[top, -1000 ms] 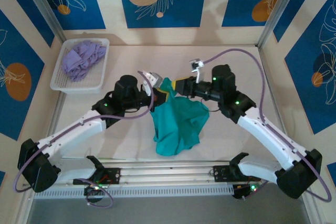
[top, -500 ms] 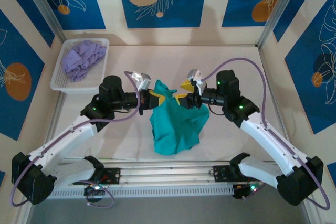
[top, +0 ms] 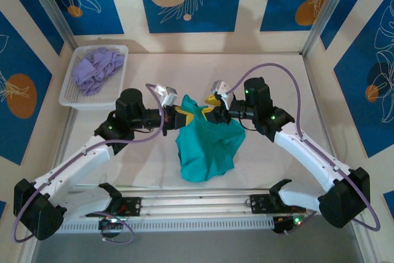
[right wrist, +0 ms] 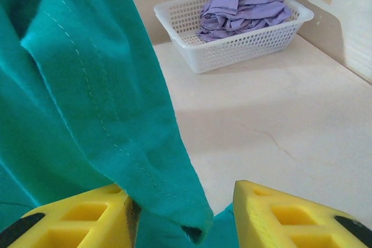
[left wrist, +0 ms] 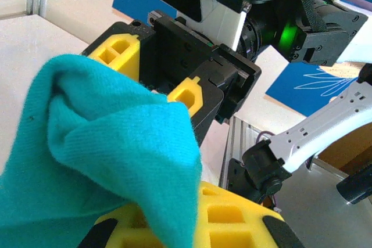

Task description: Fold the inside-out t-shirt

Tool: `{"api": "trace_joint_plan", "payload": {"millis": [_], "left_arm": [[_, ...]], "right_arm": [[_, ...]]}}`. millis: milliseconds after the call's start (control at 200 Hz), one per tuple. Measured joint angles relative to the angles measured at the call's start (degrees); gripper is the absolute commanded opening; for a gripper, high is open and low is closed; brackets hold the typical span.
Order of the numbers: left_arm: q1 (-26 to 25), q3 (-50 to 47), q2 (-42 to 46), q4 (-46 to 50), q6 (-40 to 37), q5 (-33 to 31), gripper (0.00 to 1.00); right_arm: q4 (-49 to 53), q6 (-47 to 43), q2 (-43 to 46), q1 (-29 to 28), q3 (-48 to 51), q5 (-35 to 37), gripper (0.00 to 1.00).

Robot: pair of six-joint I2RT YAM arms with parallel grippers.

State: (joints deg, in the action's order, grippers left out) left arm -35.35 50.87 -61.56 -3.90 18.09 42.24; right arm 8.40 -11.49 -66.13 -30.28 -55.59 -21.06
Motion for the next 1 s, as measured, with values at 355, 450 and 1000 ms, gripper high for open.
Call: {"api": "trace_joint_plan", "payload": {"millis": [355,450,1000], "left_arm": [[0.0,0.0,0.04,0.48,-0.24,-2.21,0.0],[0.04,0.07,0.39,3.34,-0.26,-12.5,0.09],[-8.11,6.1,2.47,19.69,-6.91,-42.8,0.58]], "right_arm": [[-0.7,4.61,-2.99,2.12,-3.8,-5.53,0.0],[-4.61,14.43,-2.29,6.01,-3.37,-11.08,0.0],[-7.69,45.64,-0.87,3.56,-1.62,-13.55,0.0]]}}
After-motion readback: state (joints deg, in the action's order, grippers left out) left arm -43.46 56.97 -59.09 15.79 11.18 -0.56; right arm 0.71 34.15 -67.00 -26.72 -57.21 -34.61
